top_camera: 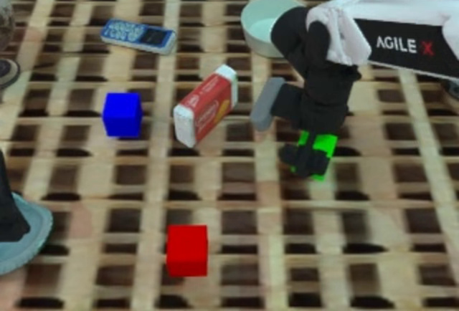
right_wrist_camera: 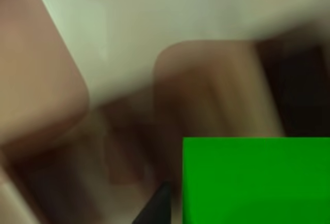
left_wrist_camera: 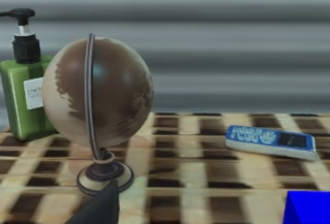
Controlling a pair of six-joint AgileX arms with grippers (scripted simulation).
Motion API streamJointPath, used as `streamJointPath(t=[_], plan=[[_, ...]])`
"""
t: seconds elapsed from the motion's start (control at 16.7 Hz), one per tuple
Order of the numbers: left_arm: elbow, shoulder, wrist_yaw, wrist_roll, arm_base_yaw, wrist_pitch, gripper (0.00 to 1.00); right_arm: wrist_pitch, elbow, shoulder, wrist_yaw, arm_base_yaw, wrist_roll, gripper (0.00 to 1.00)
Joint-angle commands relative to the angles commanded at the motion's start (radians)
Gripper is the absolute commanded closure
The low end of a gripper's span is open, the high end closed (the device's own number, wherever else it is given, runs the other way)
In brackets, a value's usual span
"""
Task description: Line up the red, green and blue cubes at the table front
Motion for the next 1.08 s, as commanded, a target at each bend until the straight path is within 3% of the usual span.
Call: streamJointPath(t=[0.18,0.24,0.78,1.08], plan=[[0.000,0.000,0.000,0.000,0.000,0.000,0.00,0.000,0.000,0.000,0.000,0.000,0.000,0.98],[0.000,0.000,0.000,0.000,0.000,0.000,0.00,0.000,0.000,0.000,0.000,0.000,0.000,1.00],[0.000,0.000,0.000,0.000,0.000,0.000,0.00,-0.019,0.005,-0.028,-0.010,0.004,0.009,1.00],[0.000,0.000,0.000,0.000,0.000,0.000,0.00,-0.155,0.104,-0.063,-0.011,0.010,0.007,1.00]])
